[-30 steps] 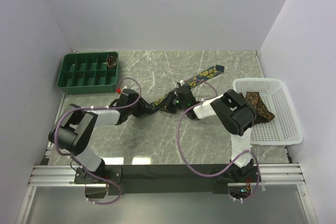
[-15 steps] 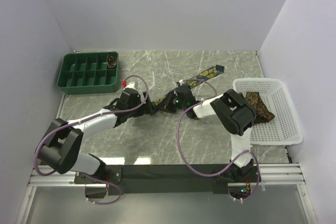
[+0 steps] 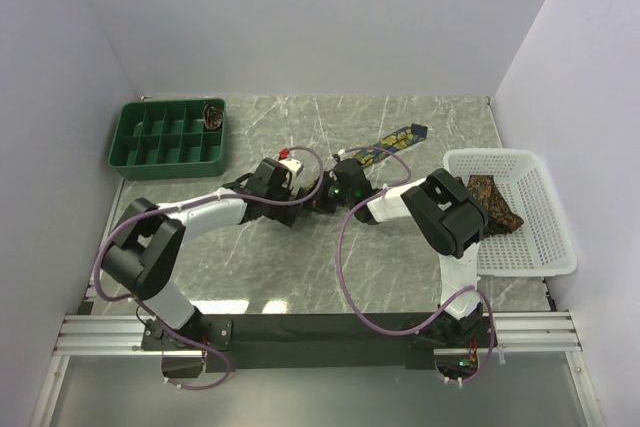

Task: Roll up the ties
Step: Roll the tie

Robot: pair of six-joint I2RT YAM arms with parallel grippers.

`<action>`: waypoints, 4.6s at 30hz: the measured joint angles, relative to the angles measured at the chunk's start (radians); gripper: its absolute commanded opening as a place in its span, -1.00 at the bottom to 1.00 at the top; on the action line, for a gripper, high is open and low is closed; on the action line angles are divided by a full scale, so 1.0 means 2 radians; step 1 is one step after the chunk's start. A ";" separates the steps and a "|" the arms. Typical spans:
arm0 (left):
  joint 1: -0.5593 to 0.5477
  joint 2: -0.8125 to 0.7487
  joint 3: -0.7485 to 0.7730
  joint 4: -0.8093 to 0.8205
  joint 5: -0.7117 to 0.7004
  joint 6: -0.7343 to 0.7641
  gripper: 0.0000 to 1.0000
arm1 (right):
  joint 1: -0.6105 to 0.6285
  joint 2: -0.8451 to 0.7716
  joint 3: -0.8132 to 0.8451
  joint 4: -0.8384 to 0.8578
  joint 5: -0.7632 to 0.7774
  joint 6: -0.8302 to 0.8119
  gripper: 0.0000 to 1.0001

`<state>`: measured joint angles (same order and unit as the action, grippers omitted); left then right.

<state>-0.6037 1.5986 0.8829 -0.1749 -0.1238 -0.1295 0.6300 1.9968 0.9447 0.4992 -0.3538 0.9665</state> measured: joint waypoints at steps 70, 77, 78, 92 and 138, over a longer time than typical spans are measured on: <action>0.028 -0.003 0.022 -0.023 0.095 -0.009 0.88 | -0.016 0.027 -0.018 0.081 -0.075 -0.008 -1.00; 0.031 -0.051 -0.001 -0.007 0.077 -0.095 0.94 | -0.016 0.027 -0.004 0.056 -0.078 -0.009 -1.00; 0.033 -0.061 -0.016 0.006 0.072 -0.124 0.94 | -0.016 0.027 -0.003 0.053 -0.078 -0.009 -1.00; 0.050 -0.102 -0.184 0.190 0.035 -0.419 0.72 | -0.016 0.025 0.014 0.011 -0.076 -0.010 -1.00; 0.017 0.011 -0.236 0.434 -0.036 -0.576 -0.72 | -0.016 0.013 -0.007 0.025 -0.065 0.011 -0.78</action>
<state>-0.5701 1.6211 0.4107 0.6922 -0.1951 -1.2808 0.5976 2.0235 0.9310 0.5491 -0.4843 0.9886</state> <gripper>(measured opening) 0.212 0.047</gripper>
